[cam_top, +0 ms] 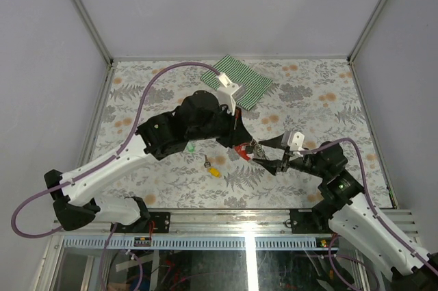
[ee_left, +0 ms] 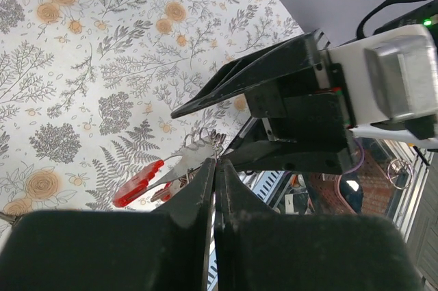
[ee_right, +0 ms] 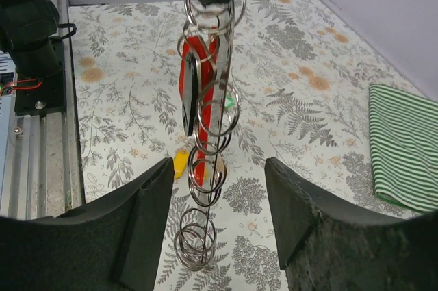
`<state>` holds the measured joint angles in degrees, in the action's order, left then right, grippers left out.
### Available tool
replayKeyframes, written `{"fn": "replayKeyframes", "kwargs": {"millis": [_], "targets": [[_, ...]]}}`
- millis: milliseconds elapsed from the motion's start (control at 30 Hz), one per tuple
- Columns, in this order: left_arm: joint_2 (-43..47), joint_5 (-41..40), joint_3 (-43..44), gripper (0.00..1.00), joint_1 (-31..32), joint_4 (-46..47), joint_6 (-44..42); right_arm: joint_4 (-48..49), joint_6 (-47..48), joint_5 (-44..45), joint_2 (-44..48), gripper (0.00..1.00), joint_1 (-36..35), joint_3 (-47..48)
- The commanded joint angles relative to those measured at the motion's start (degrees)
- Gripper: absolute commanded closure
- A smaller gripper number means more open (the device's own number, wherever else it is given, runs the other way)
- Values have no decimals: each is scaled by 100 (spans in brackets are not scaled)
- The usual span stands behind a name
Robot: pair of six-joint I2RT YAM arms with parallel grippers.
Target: Put the keys on the keyring
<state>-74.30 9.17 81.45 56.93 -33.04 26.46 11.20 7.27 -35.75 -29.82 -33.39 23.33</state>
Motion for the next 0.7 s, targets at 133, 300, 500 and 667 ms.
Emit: {"fn": "replayKeyframes", "kwargs": {"millis": [133, 300, 500, 667], "targets": [[232, 211, 302, 100, -15, 333, -60, 561, -185, -206, -367, 43, -41, 192], [302, 181, 256, 100, -18, 333, -68, 605, -211, -190, -433, 60, -36, 299], [554, -87, 57, 100, -19, 342, -92, -108, 121, 131, -302, 85, -41, 711], [800, -341, -281, 91, -22, 458, -80, -1451, 993, 507, -258, 96, -40, 1484]]}}
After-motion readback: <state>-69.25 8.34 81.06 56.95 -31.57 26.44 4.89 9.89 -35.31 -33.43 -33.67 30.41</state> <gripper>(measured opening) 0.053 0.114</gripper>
